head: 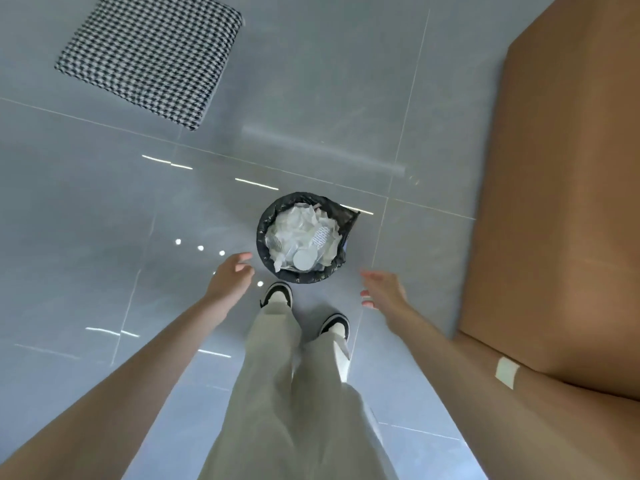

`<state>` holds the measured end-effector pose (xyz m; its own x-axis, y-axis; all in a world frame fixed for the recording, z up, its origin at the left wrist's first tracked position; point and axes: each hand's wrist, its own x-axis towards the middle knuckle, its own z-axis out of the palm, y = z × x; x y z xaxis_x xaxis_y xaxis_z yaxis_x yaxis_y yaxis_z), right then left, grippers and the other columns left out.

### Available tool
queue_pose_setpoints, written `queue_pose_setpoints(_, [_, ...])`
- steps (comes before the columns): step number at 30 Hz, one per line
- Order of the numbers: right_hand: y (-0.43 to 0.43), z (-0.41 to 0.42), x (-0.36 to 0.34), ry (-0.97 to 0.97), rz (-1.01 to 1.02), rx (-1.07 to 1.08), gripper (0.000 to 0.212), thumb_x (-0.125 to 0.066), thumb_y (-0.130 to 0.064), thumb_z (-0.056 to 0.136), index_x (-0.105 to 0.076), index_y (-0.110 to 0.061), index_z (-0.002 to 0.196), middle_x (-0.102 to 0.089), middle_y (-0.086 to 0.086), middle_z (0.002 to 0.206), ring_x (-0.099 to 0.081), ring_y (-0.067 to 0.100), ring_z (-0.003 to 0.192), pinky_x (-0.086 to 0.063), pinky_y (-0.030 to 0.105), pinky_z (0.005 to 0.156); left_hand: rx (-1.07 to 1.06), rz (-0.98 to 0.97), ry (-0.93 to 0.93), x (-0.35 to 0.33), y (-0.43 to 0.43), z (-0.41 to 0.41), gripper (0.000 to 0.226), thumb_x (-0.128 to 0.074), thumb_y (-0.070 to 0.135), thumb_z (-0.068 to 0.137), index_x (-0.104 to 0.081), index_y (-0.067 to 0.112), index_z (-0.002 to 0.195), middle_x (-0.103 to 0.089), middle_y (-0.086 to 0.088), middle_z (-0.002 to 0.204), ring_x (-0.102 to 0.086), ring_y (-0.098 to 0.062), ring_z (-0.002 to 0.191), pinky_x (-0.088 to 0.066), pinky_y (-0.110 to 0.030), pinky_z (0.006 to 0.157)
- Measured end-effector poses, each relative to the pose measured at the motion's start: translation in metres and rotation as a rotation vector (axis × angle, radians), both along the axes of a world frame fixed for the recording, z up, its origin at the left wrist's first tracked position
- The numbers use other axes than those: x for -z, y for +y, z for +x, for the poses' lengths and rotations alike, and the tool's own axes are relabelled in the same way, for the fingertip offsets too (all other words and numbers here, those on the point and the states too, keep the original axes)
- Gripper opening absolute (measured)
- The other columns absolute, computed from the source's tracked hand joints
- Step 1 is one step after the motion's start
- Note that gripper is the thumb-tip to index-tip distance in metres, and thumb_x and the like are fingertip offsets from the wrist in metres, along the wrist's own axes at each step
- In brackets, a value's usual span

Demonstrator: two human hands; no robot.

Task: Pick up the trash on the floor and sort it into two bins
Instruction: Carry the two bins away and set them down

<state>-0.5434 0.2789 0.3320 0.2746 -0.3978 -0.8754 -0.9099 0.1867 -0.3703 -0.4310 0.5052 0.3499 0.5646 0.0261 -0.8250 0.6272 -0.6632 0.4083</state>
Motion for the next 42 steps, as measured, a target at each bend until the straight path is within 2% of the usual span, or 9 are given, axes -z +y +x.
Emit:
queue_pose_setpoints(7, [0.009, 0.041, 0.138, -0.025, -0.116, -0.093, 0.040, -0.040, -0.012, 0.092, -0.057, -0.022, 0.128, -0.057, -0.007, 0.107, -0.054, 0.014, 0.068, -0.051, 0.029, 0.067, 0.144, 0.038, -0.052, 0.141, -0.023, 0.059, 0.050, -0.041, 0.017, 0.095, -0.034, 0.022, 0.144, -0.039, -0.003, 0.146, -0.041, -0.022, 0.131, -0.034, -0.033, 0.107])
queue_pose_setpoints(12, [0.006, 0.042, 0.218, -0.038, -0.145, -0.071, 0.039, -0.044, -0.013, 0.093, -0.058, -0.021, 0.128, -0.052, -0.007, 0.125, -0.057, 0.015, 0.082, -0.045, 0.024, 0.065, 0.097, 0.045, -0.052, 0.216, -0.041, 0.069, 0.054, -0.039, 0.013, 0.096, -0.026, 0.019, 0.148, -0.049, 0.016, 0.105, -0.036, 0.005, 0.066, -0.035, -0.007, 0.054])
queue_pose_setpoints(16, [-0.004, 0.033, 0.256, -0.043, -0.282, 0.164, 0.034, -0.050, -0.012, 0.089, -0.068, -0.021, 0.116, -0.064, -0.002, 0.079, -0.067, 0.023, 0.075, -0.040, 0.011, 0.043, 0.027, 0.060, -0.098, 0.256, -0.042, 0.070, 0.054, -0.043, 0.019, 0.094, -0.028, 0.021, 0.146, -0.046, -0.005, 0.134, -0.056, -0.016, 0.099, -0.046, -0.028, 0.084])
queue_pose_setpoints(19, [-0.010, 0.021, 0.270, 0.022, -0.263, 0.396, 0.031, -0.056, -0.009, 0.084, -0.071, -0.017, 0.109, -0.064, -0.004, 0.073, -0.070, 0.019, 0.082, -0.045, 0.013, 0.053, 0.002, 0.065, -0.171, 0.273, -0.043, 0.067, 0.053, -0.046, 0.017, 0.091, -0.032, 0.024, 0.142, -0.053, -0.005, 0.127, -0.056, -0.022, 0.105, -0.046, -0.033, 0.086])
queue_pose_setpoints(24, [-0.009, 0.022, 0.285, 0.017, -0.060, 0.438, 0.031, -0.063, -0.029, 0.089, -0.063, -0.016, 0.117, -0.065, 0.002, 0.111, -0.061, 0.013, 0.096, -0.051, 0.035, 0.095, -0.029, 0.045, -0.219, 0.282, -0.041, 0.064, 0.047, -0.048, 0.018, 0.093, -0.038, 0.022, 0.138, -0.054, 0.004, 0.111, -0.051, -0.015, 0.091, -0.038, -0.025, 0.076])
queue_pose_setpoints(30, [0.008, 0.040, 0.291, -0.051, -0.191, 0.259, 0.016, -0.060, -0.025, 0.089, -0.070, -0.018, 0.099, -0.064, -0.004, 0.080, -0.055, 0.013, 0.071, -0.053, 0.034, 0.073, -0.080, 0.133, -0.222, 0.292, -0.034, 0.067, 0.047, -0.037, 0.005, 0.092, -0.047, 0.024, 0.134, -0.058, -0.004, 0.124, -0.055, -0.023, 0.109, -0.042, -0.030, 0.088])
queue_pose_setpoints(34, [0.005, 0.039, 0.280, -0.088, -0.279, 0.286, 0.012, -0.063, -0.023, 0.089, -0.069, -0.015, 0.096, -0.057, -0.005, 0.072, -0.052, 0.013, 0.066, -0.050, 0.032, 0.068, -0.165, 0.071, -0.257, 0.278, -0.034, 0.069, 0.042, -0.036, 0.000, 0.093, -0.057, 0.018, 0.125, -0.059, 0.000, 0.106, -0.051, -0.013, 0.090, -0.041, -0.017, 0.070])
queue_pose_setpoints(39, [0.004, 0.030, 0.227, -0.091, -0.283, 0.295, 0.014, -0.066, -0.022, 0.086, -0.064, -0.027, 0.072, -0.058, -0.006, 0.072, -0.056, 0.017, 0.076, -0.056, 0.047, 0.082, -0.153, -0.020, -0.237, 0.228, -0.029, 0.065, 0.039, -0.038, 0.000, 0.092, -0.061, 0.020, 0.118, -0.055, -0.002, 0.087, -0.050, -0.017, 0.085, -0.043, -0.023, 0.070])
queue_pose_setpoints(42, [0.003, 0.021, 0.174, -0.125, -0.279, 0.324, 0.003, -0.067, -0.024, 0.086, -0.064, -0.025, 0.087, -0.060, -0.010, 0.077, -0.059, 0.016, 0.078, -0.055, 0.045, 0.085, -0.174, -0.054, -0.211, 0.182, -0.028, 0.061, 0.040, -0.039, 0.001, 0.090, -0.061, 0.022, 0.117, -0.057, -0.003, 0.088, -0.052, -0.018, 0.083, -0.044, -0.029, 0.073])
